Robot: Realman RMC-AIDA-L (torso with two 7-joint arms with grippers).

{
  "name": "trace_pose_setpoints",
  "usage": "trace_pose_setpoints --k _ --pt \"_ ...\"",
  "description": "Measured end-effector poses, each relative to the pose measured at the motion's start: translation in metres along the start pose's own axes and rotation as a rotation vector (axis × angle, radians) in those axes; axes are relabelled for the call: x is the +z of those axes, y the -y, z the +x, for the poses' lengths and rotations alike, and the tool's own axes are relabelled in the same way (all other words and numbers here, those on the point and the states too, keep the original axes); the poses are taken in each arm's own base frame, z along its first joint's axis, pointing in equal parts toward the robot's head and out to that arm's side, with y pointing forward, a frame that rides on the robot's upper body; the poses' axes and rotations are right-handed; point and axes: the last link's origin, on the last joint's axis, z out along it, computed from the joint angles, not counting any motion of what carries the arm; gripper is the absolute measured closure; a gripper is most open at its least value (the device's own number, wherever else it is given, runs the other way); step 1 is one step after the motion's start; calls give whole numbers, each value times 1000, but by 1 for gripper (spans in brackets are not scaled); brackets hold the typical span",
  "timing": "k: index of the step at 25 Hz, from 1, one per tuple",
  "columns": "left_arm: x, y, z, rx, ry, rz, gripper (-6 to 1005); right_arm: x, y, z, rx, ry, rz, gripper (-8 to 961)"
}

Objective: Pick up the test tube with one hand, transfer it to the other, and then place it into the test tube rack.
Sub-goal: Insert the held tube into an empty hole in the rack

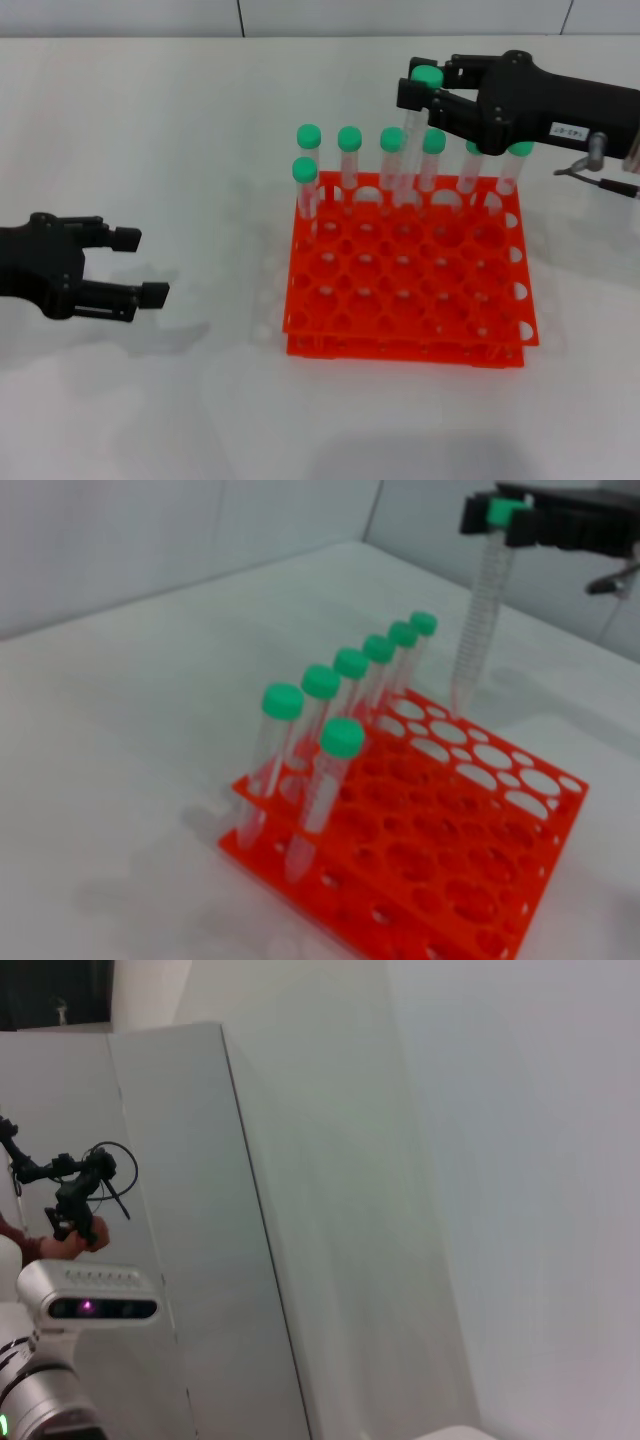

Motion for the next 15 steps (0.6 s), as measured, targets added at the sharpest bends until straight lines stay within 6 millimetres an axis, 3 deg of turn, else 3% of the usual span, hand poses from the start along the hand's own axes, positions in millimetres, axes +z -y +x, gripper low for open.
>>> trace_pose_setpoints --k 8,15 --pt "1 -2 -7 16 44 -23 127 20 -1 8 -13 20 28 686" --pt "6 -2 -9 30 38 -48 127 24 -3 14 -39 61 59 686"
